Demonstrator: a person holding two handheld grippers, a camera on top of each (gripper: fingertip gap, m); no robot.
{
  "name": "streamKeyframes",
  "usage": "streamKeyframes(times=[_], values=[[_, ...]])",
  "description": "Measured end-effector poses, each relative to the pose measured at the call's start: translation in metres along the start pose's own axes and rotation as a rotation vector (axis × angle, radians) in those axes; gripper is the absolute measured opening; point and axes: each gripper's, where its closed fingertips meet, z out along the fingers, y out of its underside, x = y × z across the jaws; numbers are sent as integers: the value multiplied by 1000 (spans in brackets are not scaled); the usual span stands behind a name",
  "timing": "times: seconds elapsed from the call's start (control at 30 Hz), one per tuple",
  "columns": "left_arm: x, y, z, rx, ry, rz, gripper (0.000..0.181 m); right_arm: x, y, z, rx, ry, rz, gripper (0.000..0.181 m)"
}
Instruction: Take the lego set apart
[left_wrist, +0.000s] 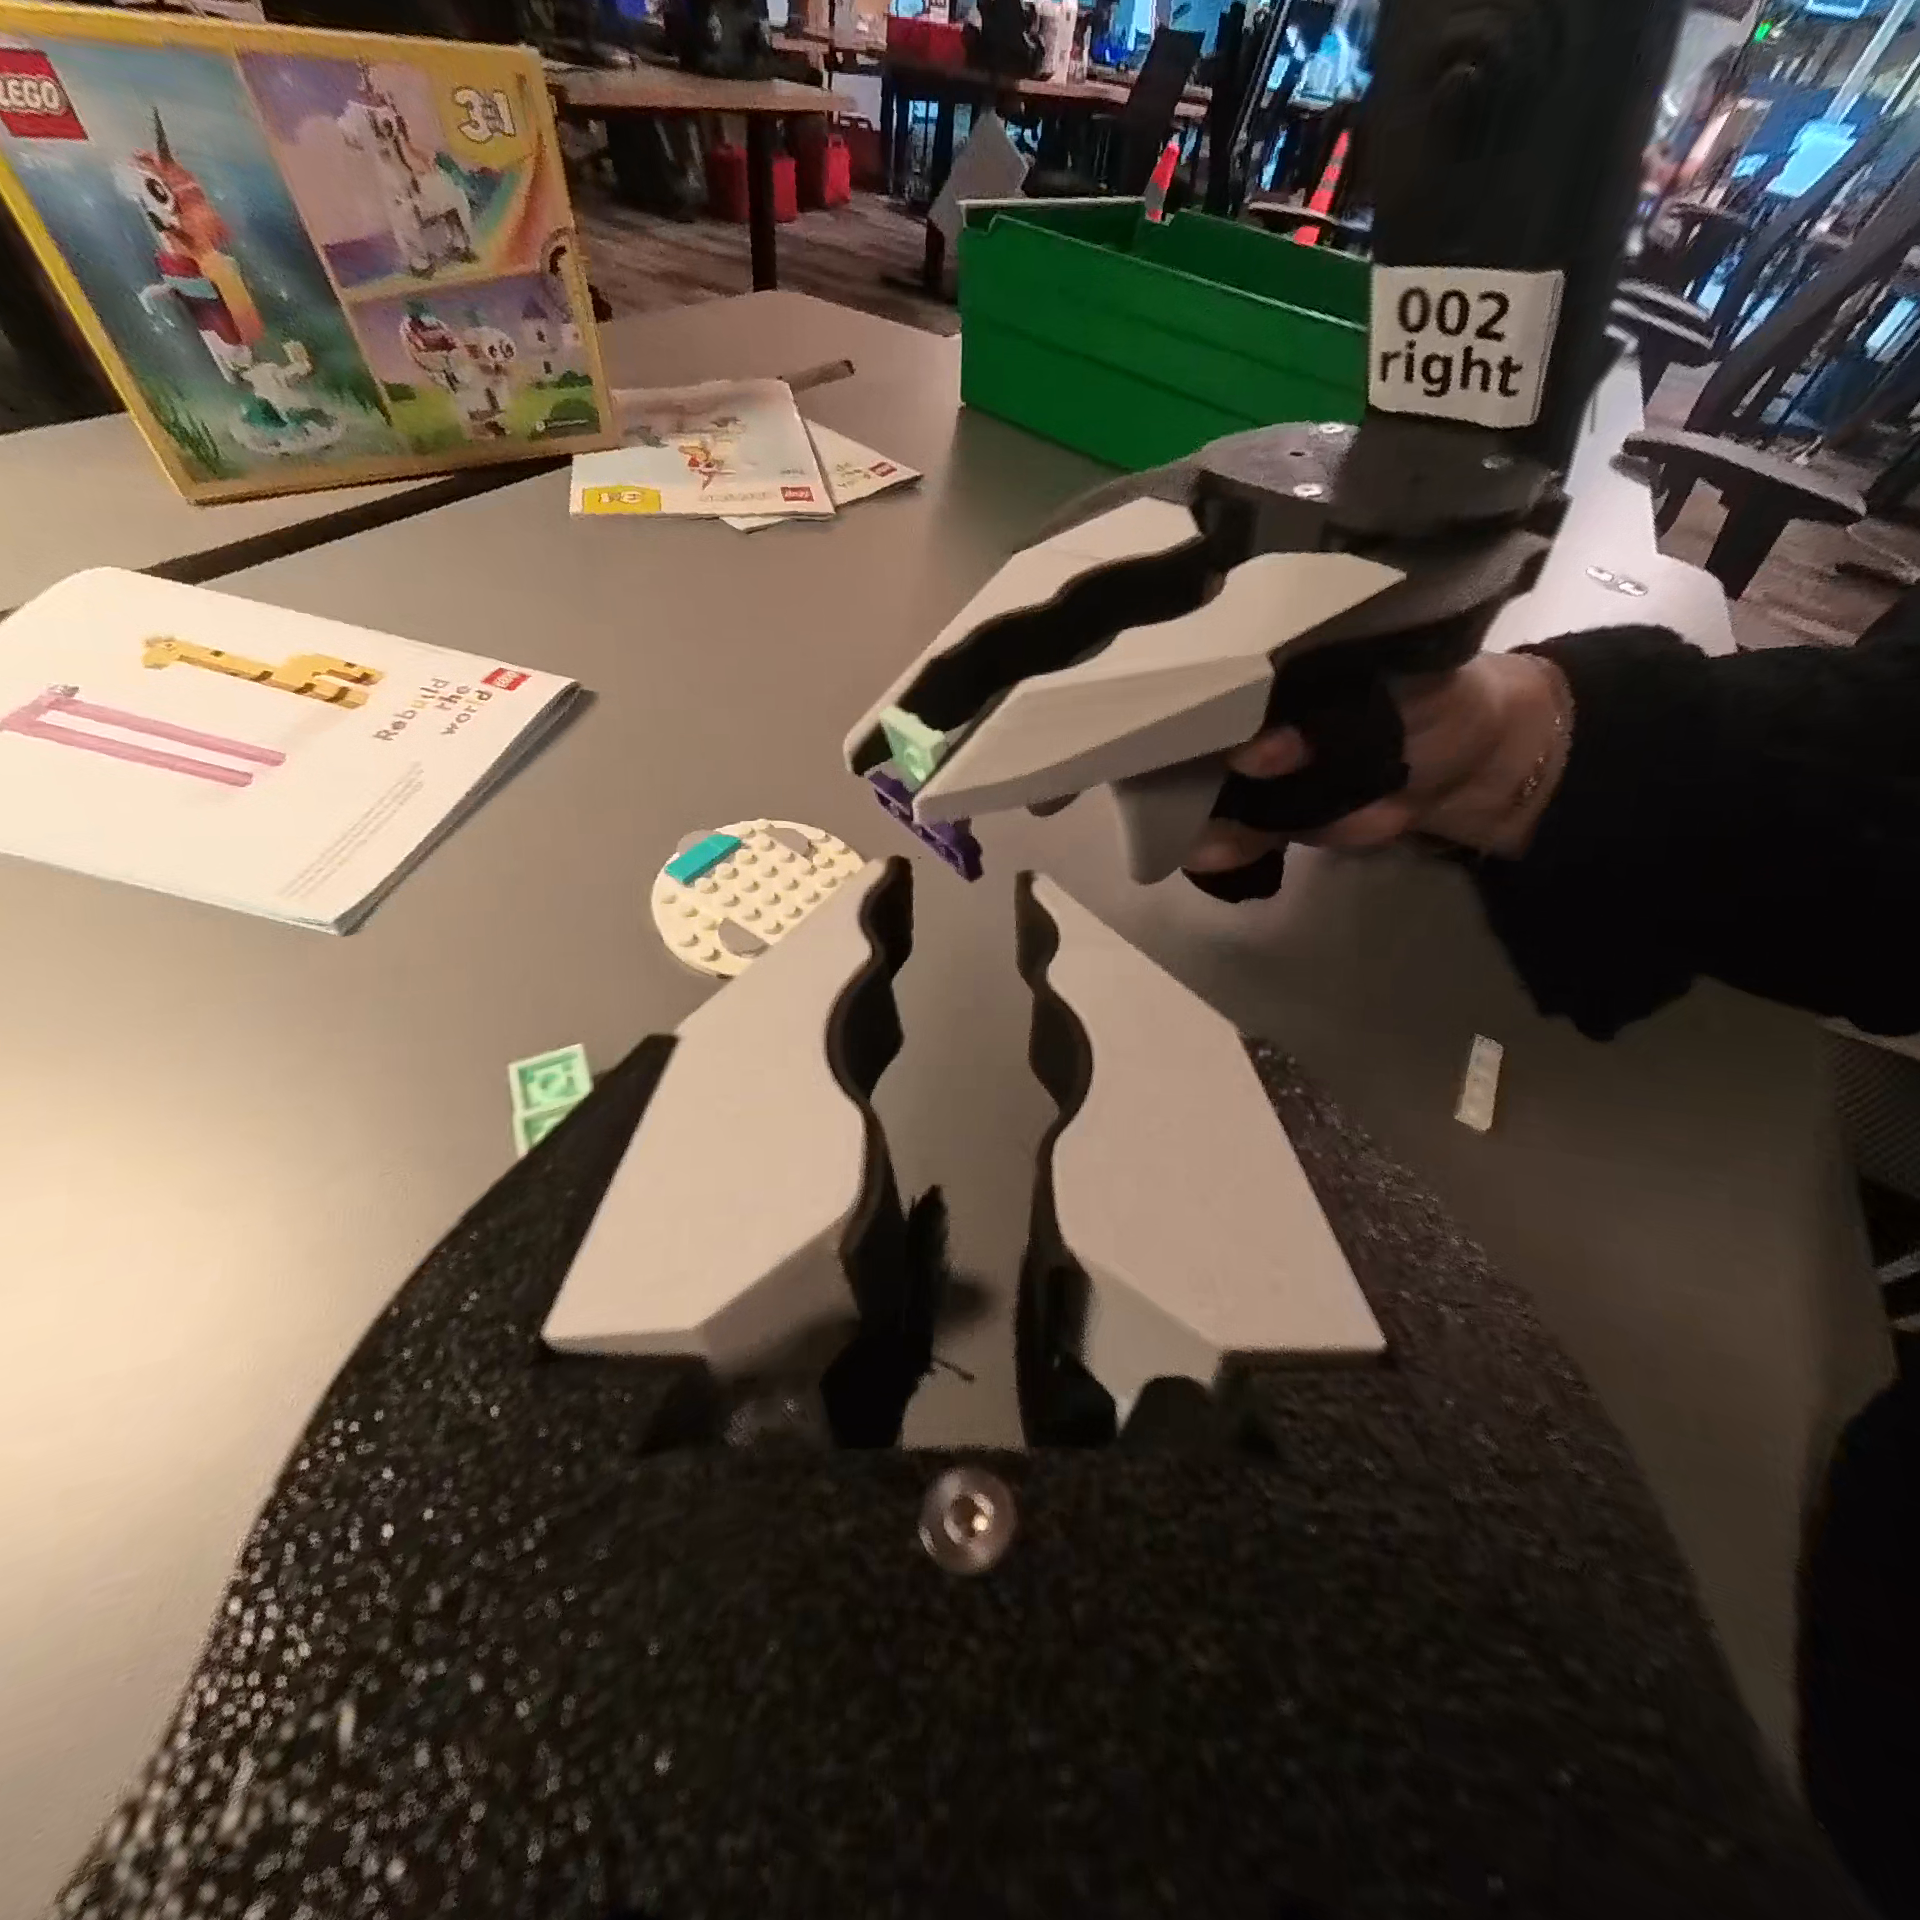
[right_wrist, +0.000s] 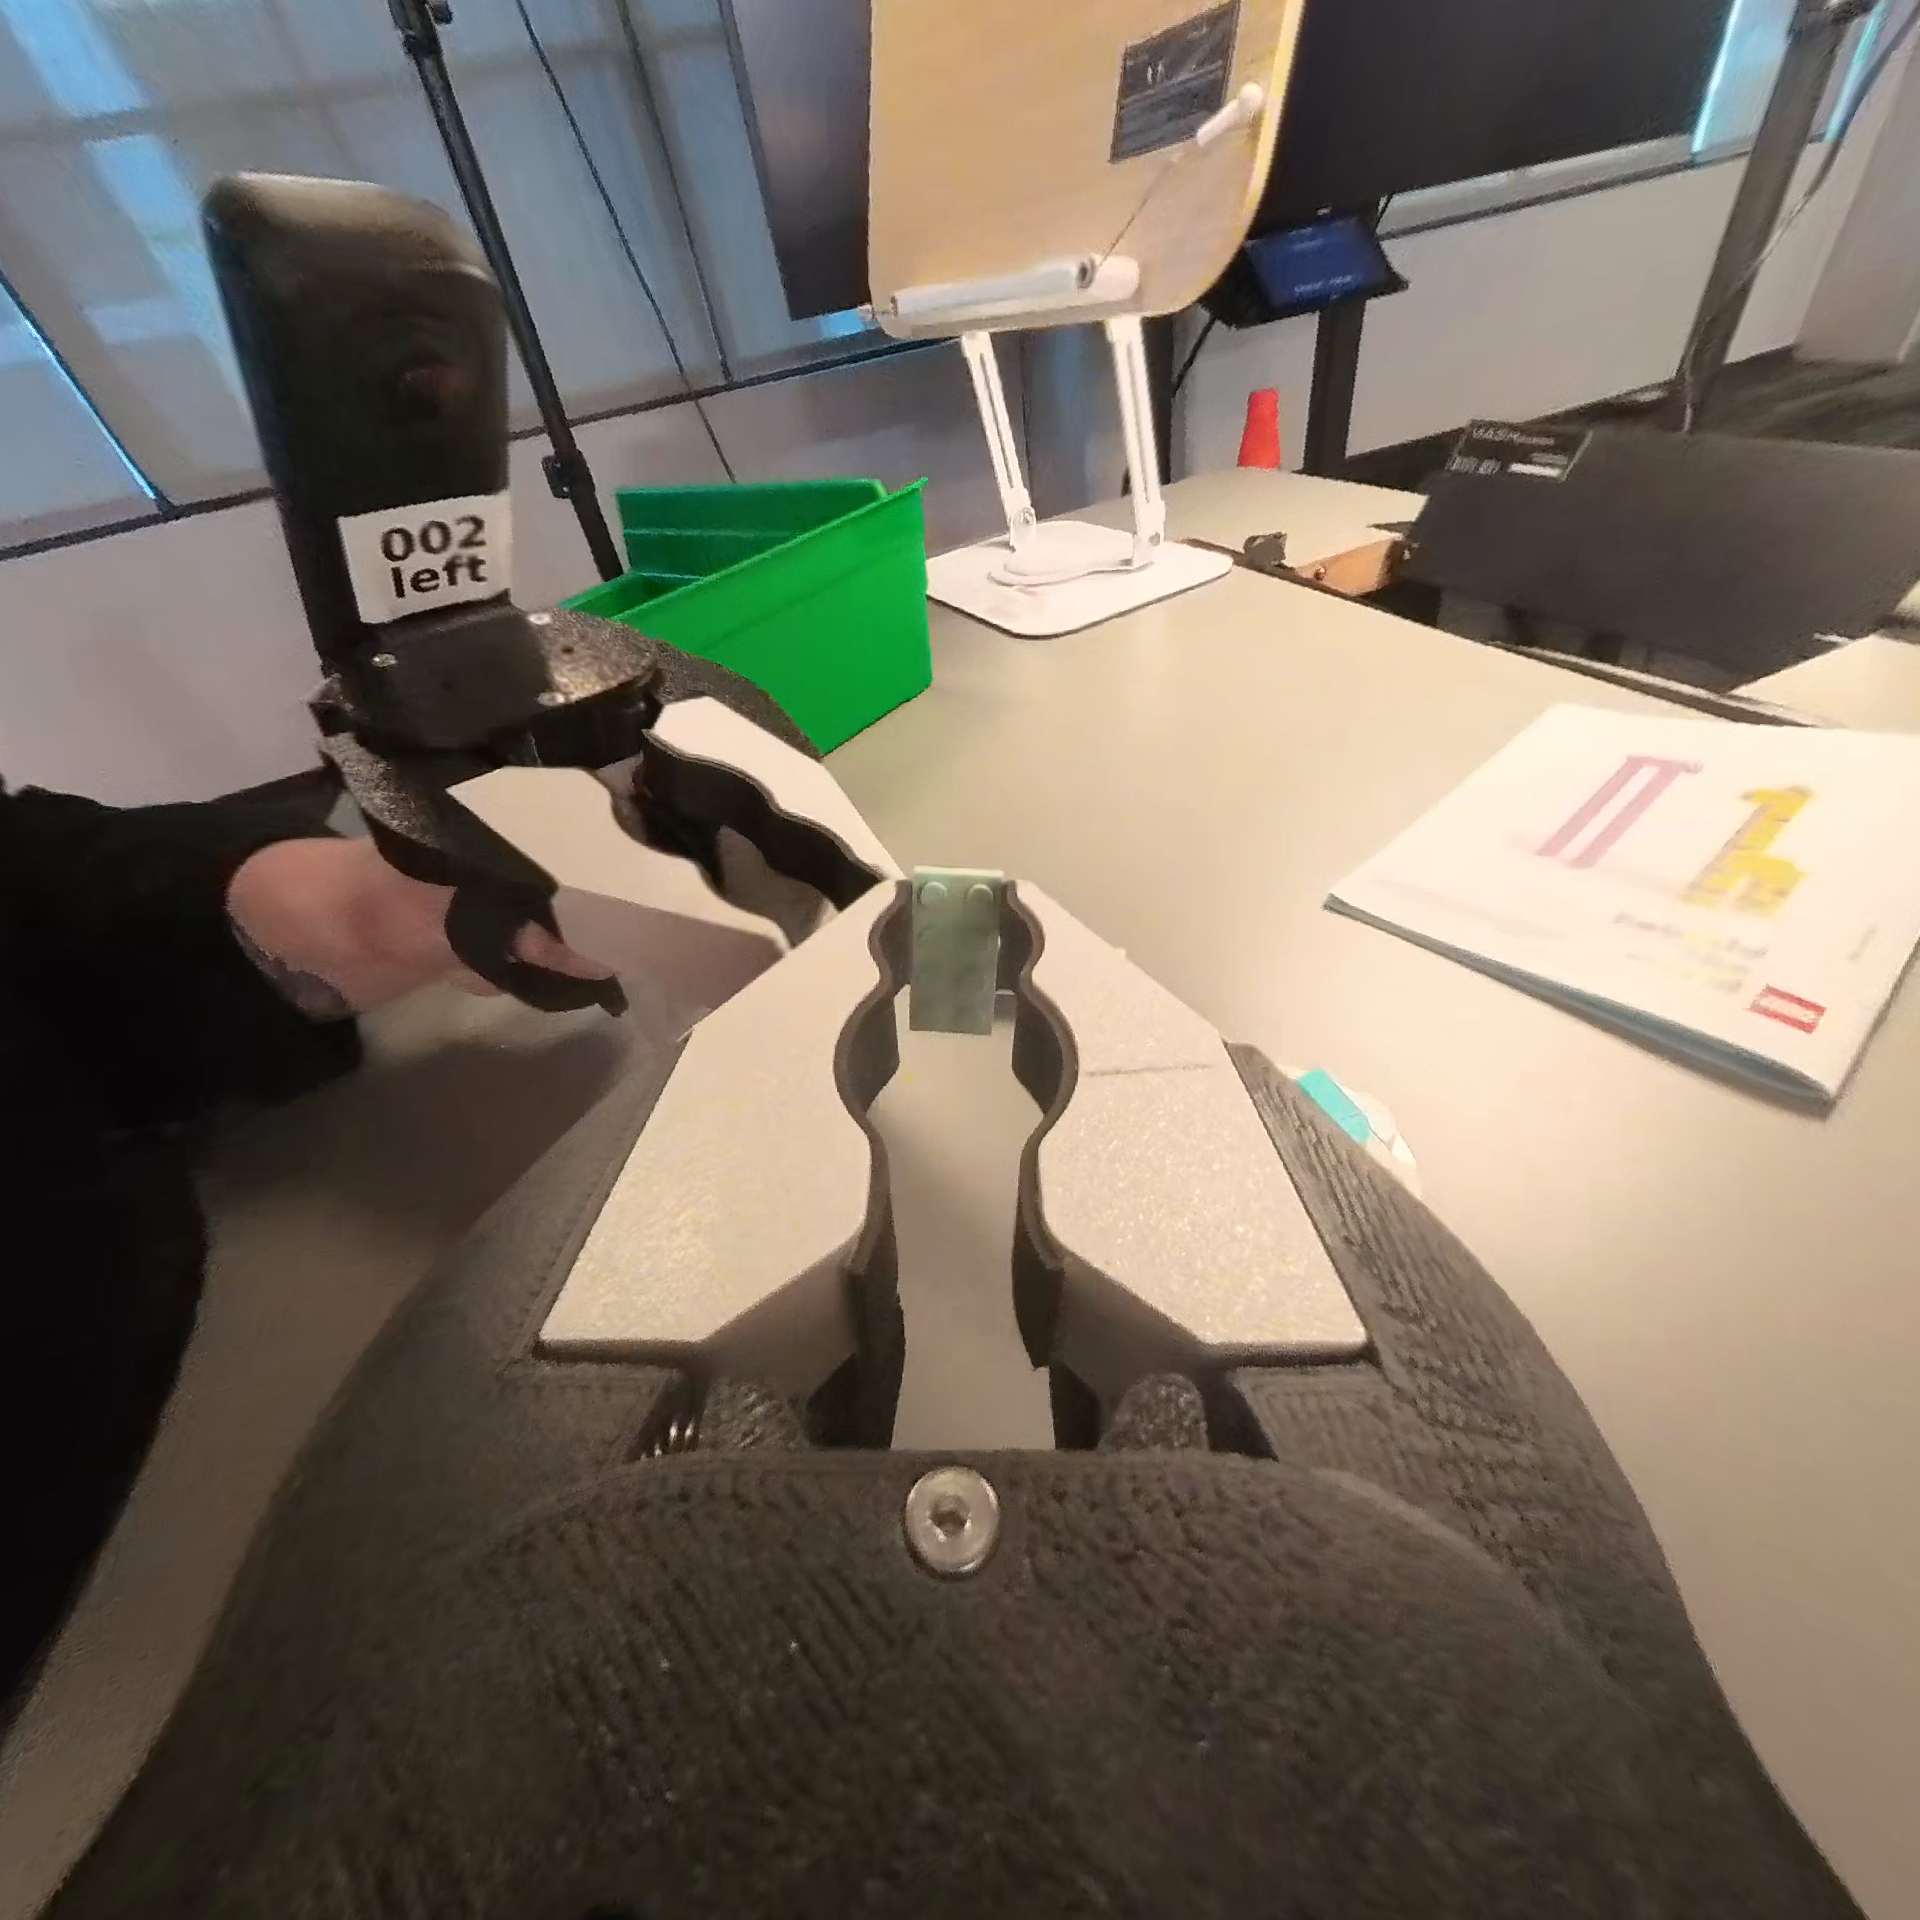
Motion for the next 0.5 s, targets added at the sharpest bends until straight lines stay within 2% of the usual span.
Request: streamKeyframes(times=[0.07, 0.17, 0.37, 0.5], values=[[-1, 0, -1, 7, 1, -12, 9, -2, -1, 1, 7, 6, -17, 14], [1, -1, -2, 17, 16, -5, 6, -4, -1, 1, 0, -16, -31, 14], [-2, -6, -14, 27, 86, -32, 0, -19, -2, -21, -8, -266, 26, 14], [-10, -8, -22, 15, 37, -7, 1, -11, 0, -26, -10, -260, 31, 14]])
